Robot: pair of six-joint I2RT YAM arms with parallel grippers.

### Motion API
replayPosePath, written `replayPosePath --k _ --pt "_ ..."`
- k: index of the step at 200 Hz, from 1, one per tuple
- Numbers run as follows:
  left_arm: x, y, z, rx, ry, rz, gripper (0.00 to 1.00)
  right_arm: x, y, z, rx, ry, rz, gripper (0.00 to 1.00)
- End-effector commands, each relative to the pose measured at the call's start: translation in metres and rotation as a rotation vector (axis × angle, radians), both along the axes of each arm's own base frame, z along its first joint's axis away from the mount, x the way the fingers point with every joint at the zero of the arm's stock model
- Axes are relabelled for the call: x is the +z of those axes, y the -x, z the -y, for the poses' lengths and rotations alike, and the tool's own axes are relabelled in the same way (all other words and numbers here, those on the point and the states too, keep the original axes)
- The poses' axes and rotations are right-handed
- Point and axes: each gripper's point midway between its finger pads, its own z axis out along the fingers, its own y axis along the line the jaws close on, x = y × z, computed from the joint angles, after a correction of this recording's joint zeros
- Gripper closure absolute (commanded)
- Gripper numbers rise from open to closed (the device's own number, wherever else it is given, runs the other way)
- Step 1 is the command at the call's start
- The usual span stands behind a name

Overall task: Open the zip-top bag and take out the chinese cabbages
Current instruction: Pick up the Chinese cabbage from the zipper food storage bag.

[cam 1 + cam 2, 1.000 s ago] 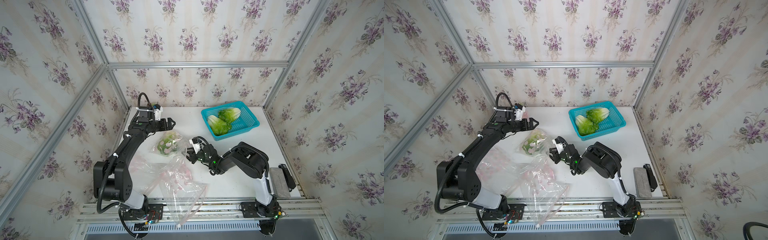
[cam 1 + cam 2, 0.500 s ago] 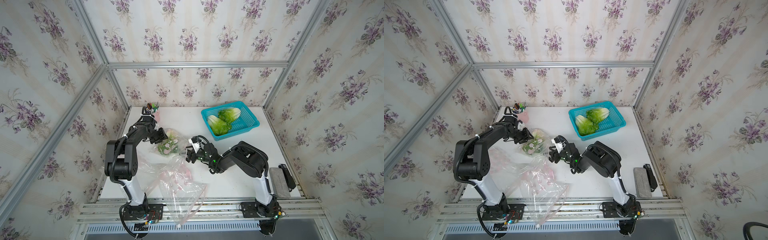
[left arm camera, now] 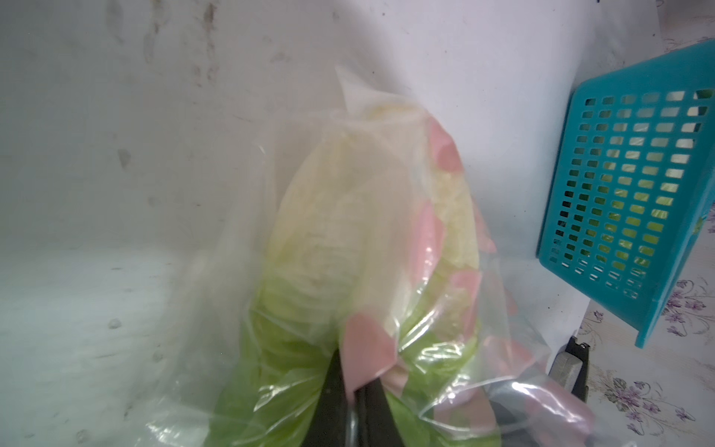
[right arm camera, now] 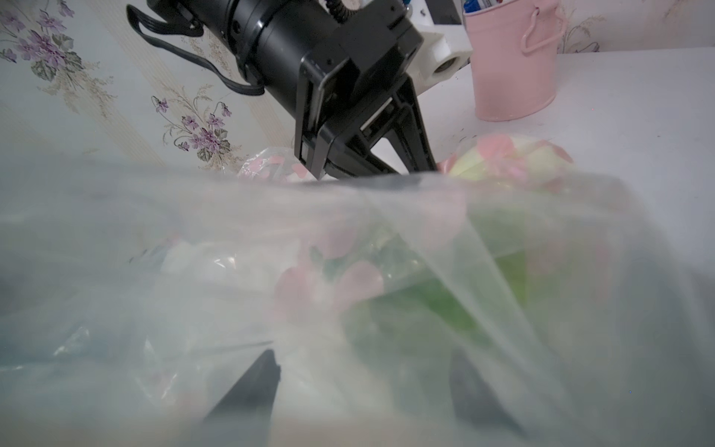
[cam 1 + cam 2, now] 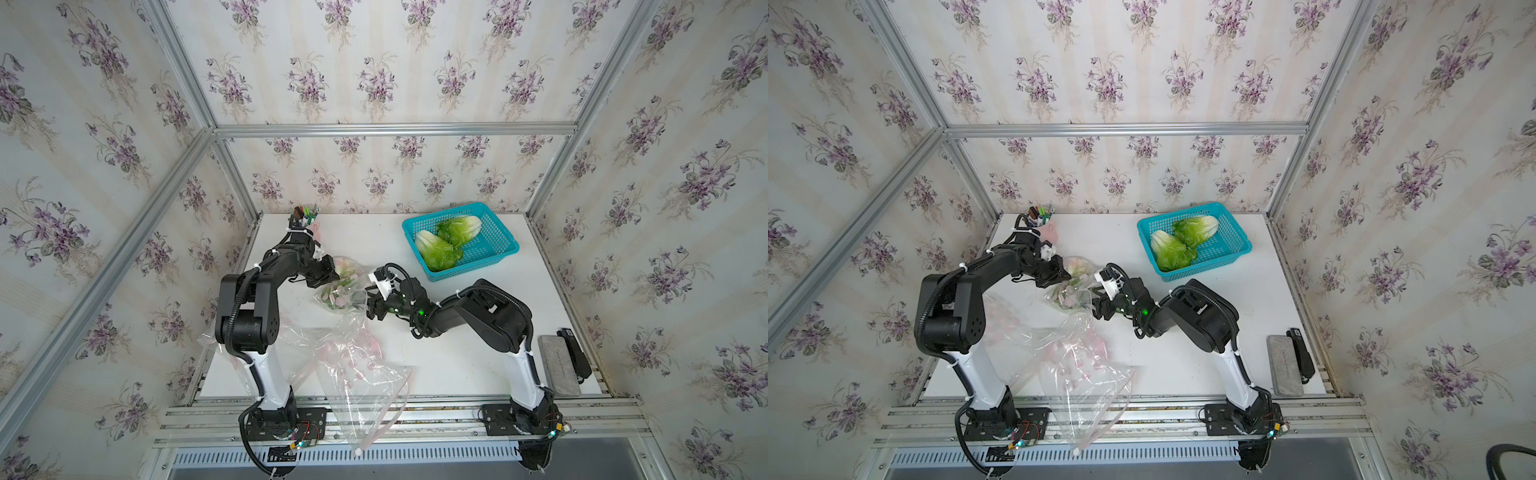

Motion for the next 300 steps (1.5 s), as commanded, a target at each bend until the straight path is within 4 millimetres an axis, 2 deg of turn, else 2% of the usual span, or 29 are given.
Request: replayPosePath --k 1,35,59,84,98,125,137,191,252,281,300 --pt "-0.011 0.010 0.001 0.011 0.003 -0.065 1.00 -0.016 0.003 0.002 0.012 0.051 -0.001 0.31" --pt "-0.012 0.010 0.001 0.009 -0.001 -0.065 1.00 -0.034 -0.011 0.010 -0.062 0.146 0.042 0.30" --pt "-0.016 0.011 0.000 0.004 -0.005 -0.071 1.00 -0.034 -0.018 0.012 -0.086 0.176 0.096 0.32" --pt "-0.018 0.013 -0.001 0.002 -0.020 -0.077 1.00 -0.025 -0.012 0.015 -0.026 0.158 0.113 0.33" --pt "-0.018 0.014 -0.002 0.000 -0.028 -0.077 1.00 -0.014 -0.010 0.024 -0.021 0.108 0.107 0.34" --pt "-0.016 0.012 -0.003 -0.002 -0.034 -0.074 1.00 0.002 -0.021 0.044 -0.072 0.039 0.090 0.36" --pt "-0.017 0.012 -0.003 -0.006 -0.037 -0.075 1.00 0.007 -0.027 0.047 -0.087 0.017 0.077 0.38" --pt "-0.018 0.013 -0.001 -0.021 -0.056 -0.075 1.00 0.016 -0.033 0.039 -0.059 -0.054 0.037 0.52" --pt "-0.019 0.013 0.004 -0.035 -0.056 -0.079 1.00 -0.005 -0.059 0.027 -0.118 0.014 -0.040 0.72" --pt "-0.022 0.013 0.009 -0.037 -0.047 -0.089 1.00 -0.011 -0.046 0.016 -0.065 0.046 -0.019 0.72" --pt "-0.023 0.013 0.010 -0.032 -0.041 -0.095 1.00 -0.016 -0.035 0.010 -0.040 0.069 0.007 0.62"
